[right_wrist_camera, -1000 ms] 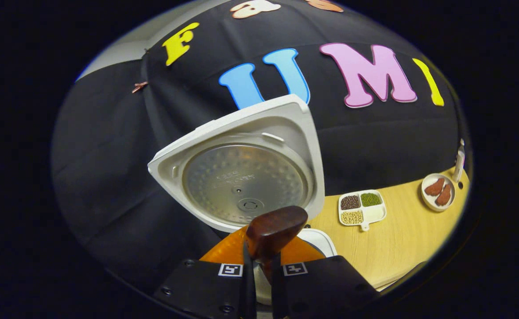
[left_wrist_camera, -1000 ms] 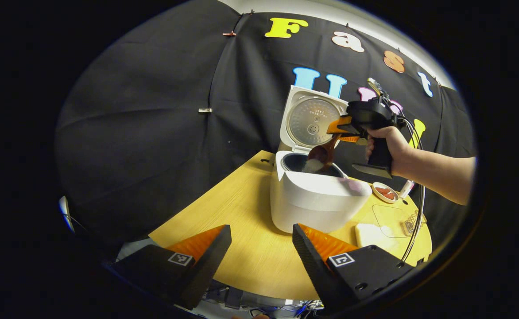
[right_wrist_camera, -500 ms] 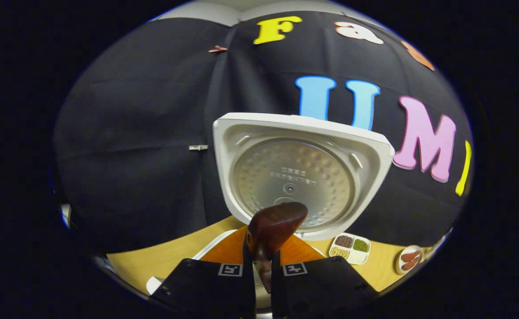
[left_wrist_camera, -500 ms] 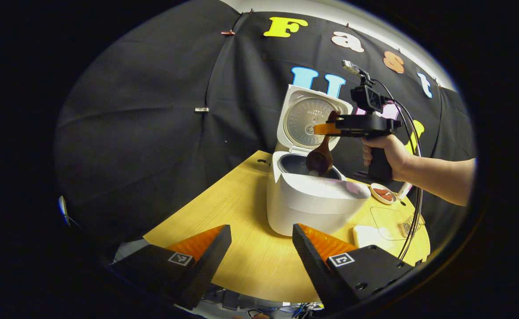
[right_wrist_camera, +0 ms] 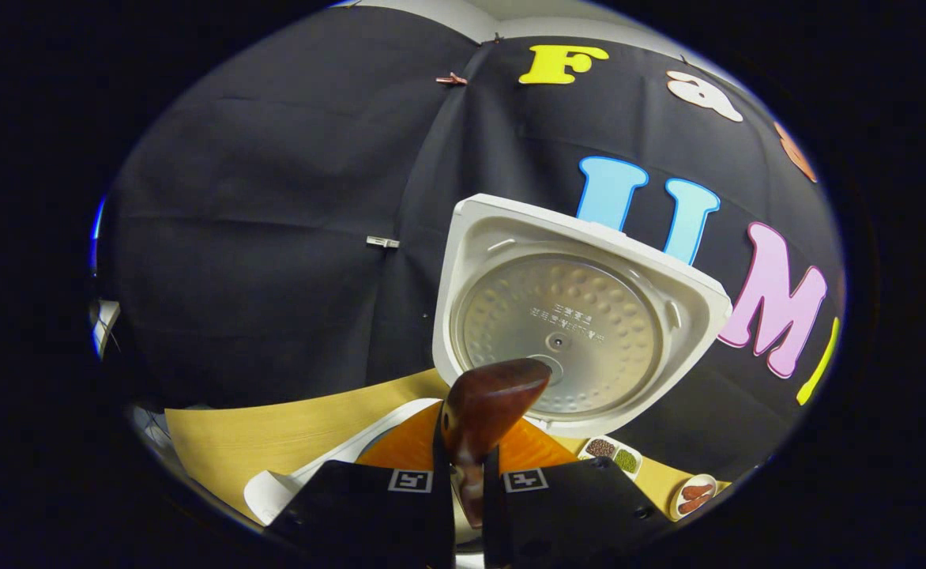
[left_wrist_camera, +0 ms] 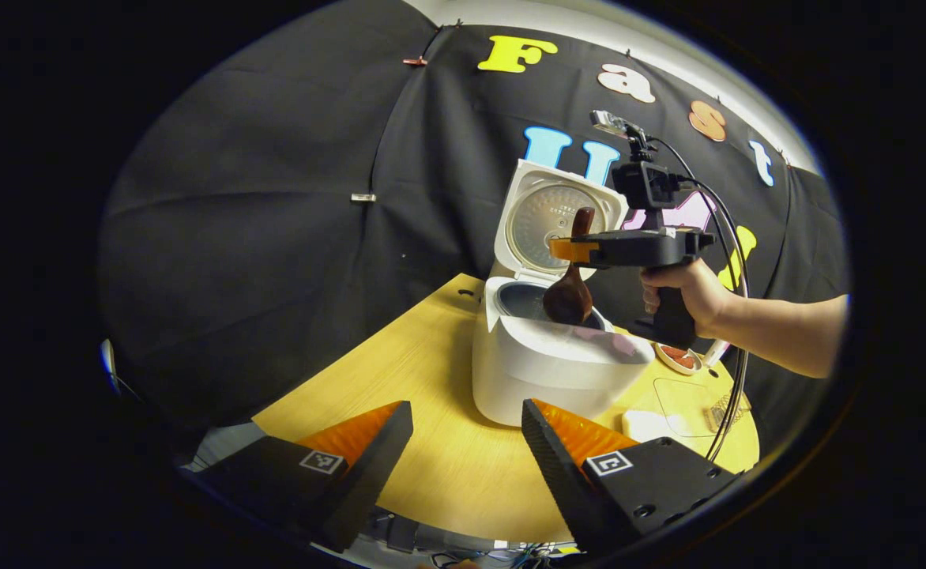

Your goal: Close the left gripper, press the button to open the rice cooker; take a wooden spoon from the chopstick holder with the right hand, scoop a spoonful of rice and pour it into the rice cooker, then put the wooden spoon back into the chopstick holder.

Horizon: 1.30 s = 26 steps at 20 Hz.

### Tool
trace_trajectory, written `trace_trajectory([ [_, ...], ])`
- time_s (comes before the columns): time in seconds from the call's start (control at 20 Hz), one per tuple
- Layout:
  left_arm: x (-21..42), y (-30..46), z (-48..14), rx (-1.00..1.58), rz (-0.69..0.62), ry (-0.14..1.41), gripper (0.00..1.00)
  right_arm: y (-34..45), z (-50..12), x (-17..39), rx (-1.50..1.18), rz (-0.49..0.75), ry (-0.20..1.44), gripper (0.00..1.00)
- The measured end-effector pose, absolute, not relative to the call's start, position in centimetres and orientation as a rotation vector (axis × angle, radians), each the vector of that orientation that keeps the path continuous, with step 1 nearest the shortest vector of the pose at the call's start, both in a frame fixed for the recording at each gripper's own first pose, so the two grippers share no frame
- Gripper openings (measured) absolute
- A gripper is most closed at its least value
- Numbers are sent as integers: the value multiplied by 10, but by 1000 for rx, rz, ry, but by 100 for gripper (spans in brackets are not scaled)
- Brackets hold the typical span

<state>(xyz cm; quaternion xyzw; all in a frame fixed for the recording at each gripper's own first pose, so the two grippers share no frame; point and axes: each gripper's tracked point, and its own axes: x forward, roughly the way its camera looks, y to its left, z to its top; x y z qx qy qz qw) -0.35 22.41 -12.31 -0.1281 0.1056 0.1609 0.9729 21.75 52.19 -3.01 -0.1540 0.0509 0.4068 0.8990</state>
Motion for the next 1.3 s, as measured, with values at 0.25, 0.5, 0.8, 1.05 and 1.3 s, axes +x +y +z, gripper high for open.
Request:
trace_trajectory([
  [0.25,2,207,-116,-256,291,209,95,491,-1,222,-220,807,106,18],
  [0.5,11,178,-93,-228,253,187,95,433,53,228,-43,772,84,17],
  [0.8,28,126,-69,-188,198,163,95,320,97,245,82,659,62,18],
  [1.05,46,80,-54,-160,158,161,95,212,101,261,128,532,57,18],
  [1.3,69,40,-45,-124,120,170,95,103,85,277,181,394,83,18],
])
